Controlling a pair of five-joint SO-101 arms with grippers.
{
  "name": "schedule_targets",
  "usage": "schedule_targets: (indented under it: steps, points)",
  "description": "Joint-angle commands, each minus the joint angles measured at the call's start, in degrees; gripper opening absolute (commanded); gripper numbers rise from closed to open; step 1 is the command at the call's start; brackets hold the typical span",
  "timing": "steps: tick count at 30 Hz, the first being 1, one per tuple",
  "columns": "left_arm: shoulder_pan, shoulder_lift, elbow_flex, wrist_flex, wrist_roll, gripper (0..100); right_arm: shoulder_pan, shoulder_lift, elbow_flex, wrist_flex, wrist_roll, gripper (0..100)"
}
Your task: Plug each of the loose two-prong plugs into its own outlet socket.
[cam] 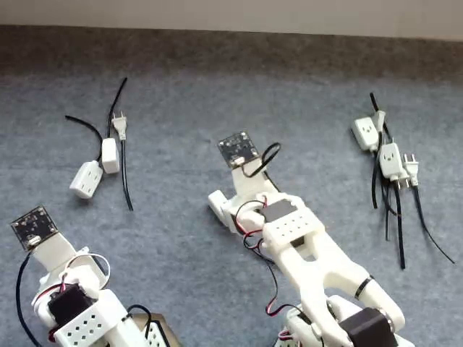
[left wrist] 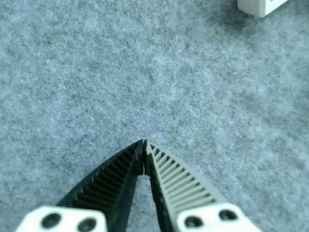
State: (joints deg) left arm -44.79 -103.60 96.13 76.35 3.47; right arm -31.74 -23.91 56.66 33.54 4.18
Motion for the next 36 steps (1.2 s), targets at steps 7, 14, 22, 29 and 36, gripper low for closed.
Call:
schedule_targets:
  steps: [7, 14, 22, 29, 36]
  points:
    - [-0.6, -0.3, 0.9, 0.4, 0.4, 3, -7.3, -1.9, 0.0, -0.7, 0.7, 23.2]
    - [-0.6, -0.3, 0.9, 0.4, 0.4, 3, -9.7, -2.5, -0.7, 0.2, 0.7, 23.2]
    - [-0.6, -0.3, 0.9, 0.4, 0.4, 3, -17.9, -1.9, -15.7, 18.8, 1.1, 23.2]
    - [-0.6, -0.3, 0.9, 0.4, 0.4, 3, -15.2, -0.9, -14.2, 19.4, 9.8, 23.2]
    - [-0.6, -0.3, 0.9, 0.4, 0.4, 3, -14.9, 14.0, -18.4, 18.2, 9.9, 23.2]
